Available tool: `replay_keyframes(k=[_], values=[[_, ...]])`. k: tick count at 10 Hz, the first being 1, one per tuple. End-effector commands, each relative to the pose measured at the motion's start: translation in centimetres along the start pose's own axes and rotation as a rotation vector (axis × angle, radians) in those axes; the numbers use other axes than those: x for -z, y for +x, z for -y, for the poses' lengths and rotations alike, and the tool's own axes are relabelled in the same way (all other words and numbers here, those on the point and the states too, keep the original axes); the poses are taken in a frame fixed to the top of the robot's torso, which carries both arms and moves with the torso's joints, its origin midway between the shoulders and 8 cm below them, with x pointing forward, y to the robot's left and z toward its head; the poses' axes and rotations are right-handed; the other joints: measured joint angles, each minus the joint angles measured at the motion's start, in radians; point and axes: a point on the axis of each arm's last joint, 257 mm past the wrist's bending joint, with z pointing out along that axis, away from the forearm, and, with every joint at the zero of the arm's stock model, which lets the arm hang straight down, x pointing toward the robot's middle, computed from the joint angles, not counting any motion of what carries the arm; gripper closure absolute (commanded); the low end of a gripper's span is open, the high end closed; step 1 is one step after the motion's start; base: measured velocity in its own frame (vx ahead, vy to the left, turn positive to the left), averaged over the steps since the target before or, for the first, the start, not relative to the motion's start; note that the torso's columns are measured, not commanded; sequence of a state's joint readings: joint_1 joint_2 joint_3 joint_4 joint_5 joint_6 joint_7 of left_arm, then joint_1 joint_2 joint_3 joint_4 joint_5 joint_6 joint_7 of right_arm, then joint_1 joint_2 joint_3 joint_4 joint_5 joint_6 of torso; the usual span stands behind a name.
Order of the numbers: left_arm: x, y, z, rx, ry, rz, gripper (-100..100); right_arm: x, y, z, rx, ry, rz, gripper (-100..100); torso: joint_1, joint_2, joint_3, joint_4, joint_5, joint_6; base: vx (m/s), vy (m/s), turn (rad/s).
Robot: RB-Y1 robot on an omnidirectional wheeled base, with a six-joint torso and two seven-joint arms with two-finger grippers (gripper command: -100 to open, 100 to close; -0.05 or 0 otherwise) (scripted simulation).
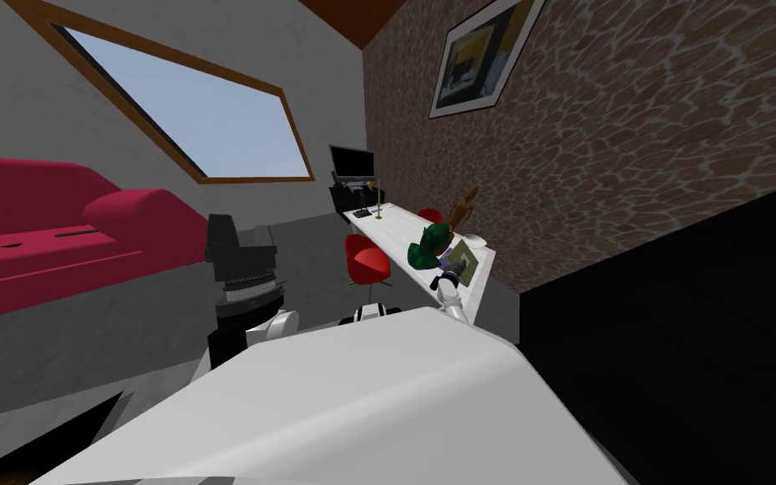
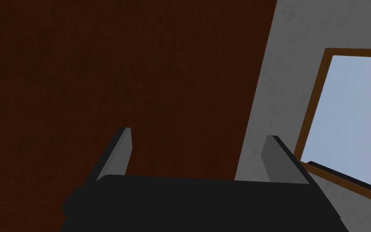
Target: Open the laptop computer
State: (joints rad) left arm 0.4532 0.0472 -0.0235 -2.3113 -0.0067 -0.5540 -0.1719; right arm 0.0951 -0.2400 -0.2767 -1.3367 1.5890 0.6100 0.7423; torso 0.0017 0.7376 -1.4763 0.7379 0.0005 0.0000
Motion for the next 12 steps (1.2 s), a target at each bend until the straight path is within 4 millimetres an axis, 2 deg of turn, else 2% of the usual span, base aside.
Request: replay_keyframes(k=[1,12], values=[[0.0,0.0,0.0,0.0,0.0,0.0,0,0.8,1.1,-0.5,-0.021,0.007,-0.022,-100,0.0,0.001,0.0,0.0,0.0,0.0,0.016,-0.048,0.051],[0.0,0.0,0.0,0.0,0.0,0.0,0,4.6,5.2,-2.2,-0.108,0.048,-0.097,-100,-0.002,0.0,0.0,0.0,0.0,0.0,0.016,-0.053,0.06]])
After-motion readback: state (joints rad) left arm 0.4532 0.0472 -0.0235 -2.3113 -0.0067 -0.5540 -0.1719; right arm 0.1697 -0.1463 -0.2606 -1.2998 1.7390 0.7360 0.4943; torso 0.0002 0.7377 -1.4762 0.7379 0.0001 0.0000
